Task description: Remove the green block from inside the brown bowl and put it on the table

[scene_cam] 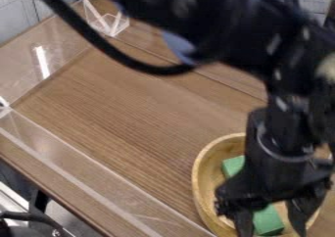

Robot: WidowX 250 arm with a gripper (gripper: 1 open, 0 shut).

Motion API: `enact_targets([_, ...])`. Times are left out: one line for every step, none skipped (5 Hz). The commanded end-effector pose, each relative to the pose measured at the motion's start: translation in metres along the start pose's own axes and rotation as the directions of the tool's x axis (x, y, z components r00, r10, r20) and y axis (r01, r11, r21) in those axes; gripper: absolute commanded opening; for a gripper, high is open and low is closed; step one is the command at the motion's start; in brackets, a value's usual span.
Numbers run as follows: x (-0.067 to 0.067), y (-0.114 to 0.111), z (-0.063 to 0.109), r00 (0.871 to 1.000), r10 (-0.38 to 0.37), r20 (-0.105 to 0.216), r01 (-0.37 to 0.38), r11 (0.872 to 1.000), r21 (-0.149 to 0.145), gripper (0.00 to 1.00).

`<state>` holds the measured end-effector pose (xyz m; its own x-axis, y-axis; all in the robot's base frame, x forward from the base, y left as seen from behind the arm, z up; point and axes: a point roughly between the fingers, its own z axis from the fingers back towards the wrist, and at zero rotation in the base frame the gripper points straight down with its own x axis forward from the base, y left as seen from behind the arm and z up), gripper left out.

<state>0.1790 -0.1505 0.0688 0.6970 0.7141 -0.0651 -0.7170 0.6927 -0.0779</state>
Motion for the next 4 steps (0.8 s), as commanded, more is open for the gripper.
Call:
enact_targets([0.013, -0.006, 0.007, 1.000, 0.028, 0.003, -0.028, 0.998, -0.052, 1.00])
enact_targets([0.020, -0.005, 0.004, 0.999, 0.051, 0.000, -0.051, 0.997, -0.059, 1.00])
enact_targets([0.028, -0.005, 0.001, 0.998, 0.070, -0.003, -0.070, 0.995, -0.066, 1.00])
enact_targets([0.033, -0.006, -0.003, 0.996, 0.085, -0.007, -0.086, 0.994, -0.073, 1.00])
